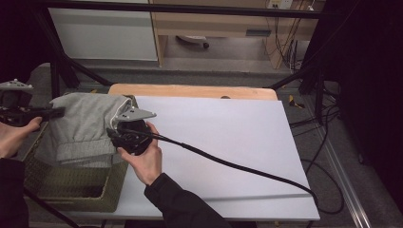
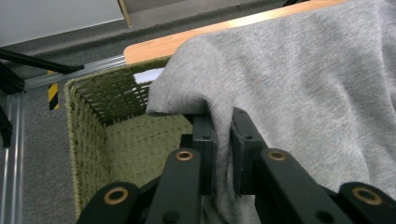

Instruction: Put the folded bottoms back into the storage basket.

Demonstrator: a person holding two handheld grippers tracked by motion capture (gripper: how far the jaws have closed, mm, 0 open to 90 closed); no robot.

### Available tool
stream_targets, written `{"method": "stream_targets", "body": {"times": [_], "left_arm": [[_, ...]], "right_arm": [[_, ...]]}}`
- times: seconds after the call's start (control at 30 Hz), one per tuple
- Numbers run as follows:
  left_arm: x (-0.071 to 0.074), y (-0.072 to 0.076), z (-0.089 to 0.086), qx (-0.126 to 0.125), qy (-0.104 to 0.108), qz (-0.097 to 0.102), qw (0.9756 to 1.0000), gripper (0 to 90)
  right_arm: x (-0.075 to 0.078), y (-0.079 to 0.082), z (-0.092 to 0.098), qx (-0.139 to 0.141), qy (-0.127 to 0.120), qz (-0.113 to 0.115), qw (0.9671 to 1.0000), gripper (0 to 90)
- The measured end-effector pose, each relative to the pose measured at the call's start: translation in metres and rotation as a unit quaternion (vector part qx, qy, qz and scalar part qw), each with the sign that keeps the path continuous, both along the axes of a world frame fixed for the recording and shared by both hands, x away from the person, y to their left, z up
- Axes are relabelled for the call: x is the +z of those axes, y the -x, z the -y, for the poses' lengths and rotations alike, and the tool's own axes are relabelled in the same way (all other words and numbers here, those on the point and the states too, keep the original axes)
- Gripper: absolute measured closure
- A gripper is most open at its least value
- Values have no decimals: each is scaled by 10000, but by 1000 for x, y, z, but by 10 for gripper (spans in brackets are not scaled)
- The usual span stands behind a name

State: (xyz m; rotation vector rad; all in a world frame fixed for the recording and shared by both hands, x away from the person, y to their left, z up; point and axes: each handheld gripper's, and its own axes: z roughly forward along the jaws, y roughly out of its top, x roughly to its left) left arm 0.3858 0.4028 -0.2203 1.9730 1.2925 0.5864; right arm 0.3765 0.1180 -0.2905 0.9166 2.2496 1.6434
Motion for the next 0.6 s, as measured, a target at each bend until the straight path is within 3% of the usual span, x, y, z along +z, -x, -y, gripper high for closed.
{"method": "stream_targets", "body": {"times": [0.6], "left_arm": [[-14, -2, -34, 241, 7, -91, 9997, 823]], "right_arm": [[-12, -1, -39, 193, 109, -21, 9998, 721]]}}
